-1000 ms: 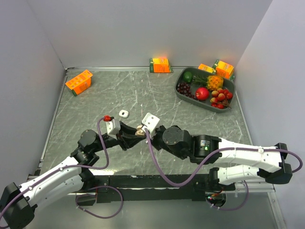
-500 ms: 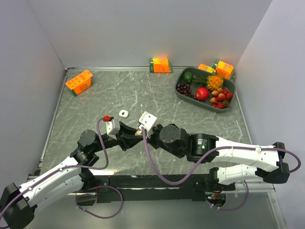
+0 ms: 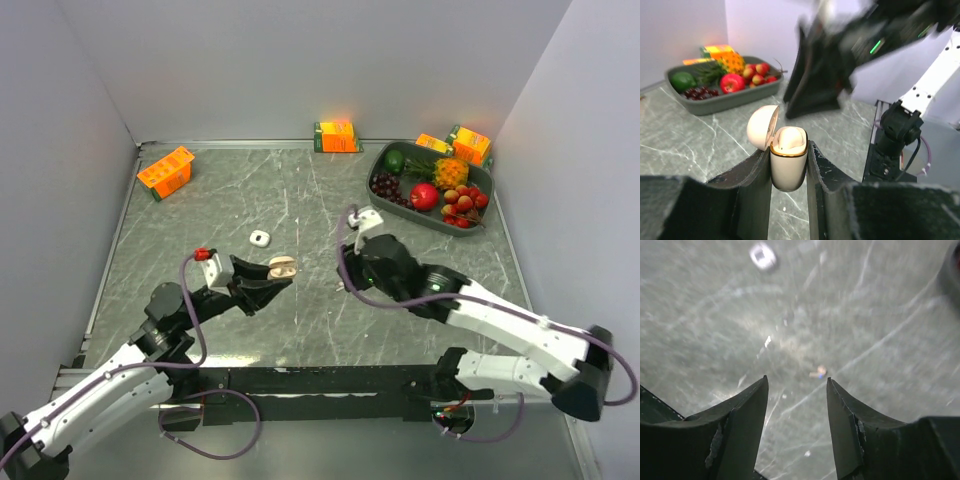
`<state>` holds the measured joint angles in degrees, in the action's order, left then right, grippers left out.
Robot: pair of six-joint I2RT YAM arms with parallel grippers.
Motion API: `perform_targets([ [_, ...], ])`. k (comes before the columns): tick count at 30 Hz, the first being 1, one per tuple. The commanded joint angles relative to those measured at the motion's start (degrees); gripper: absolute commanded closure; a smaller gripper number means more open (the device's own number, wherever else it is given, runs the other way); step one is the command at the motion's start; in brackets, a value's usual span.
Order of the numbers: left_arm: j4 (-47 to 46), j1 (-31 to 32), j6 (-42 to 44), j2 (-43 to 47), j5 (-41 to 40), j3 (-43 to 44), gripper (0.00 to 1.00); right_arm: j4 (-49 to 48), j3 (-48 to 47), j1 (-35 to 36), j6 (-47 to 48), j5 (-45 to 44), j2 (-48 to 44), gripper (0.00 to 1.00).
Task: Insert the wireless bluetooth earbuds into the charging case
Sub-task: Pick up the earbud from the center of the board.
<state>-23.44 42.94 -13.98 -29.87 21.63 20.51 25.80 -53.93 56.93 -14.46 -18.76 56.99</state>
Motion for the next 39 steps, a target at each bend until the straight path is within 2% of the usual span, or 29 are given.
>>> perform_targets([
  [1, 1.4, -0.1, 1.0, 2.8, -2.5, 0.7, 0.99, -0.4, 4.1, -3.3, -12.5, 7.5, 7.0, 0.42],
  [6, 2.5, -0.1, 0.3, 4.4, -2.5, 0.8, 0.99, -4.1, 7.4, -9.2, -20.9, 10.8, 13.7, 0.47],
  [12, 3.2, -0.1, -0.3, 5.7, -2.3, 0.5, 0.99, -7.4, 8.6, -15.3, -26.8, 16.0, 21.0, 0.46],
  [16, 4.1, -0.1, -0.2, 6.6, -2.5, 0.1, 0.99, -10.1, 8.8, -16.1, -29.0, 17.1, 24.4, 0.46],
  [26, 4.5, -0.1, -0.2, 6.8, -2.2, 0.1, 0.99, -9.7, 3.7, -16.6, -26.8, 15.7, 32.8, 0.46],
  [39, 4.6, -0.1, 0.1, 6.0, -2.3, 0.1, 0.99, -8.2, 0.7, -16.7, -19.3, 10.6, 35.9, 0.46],
])
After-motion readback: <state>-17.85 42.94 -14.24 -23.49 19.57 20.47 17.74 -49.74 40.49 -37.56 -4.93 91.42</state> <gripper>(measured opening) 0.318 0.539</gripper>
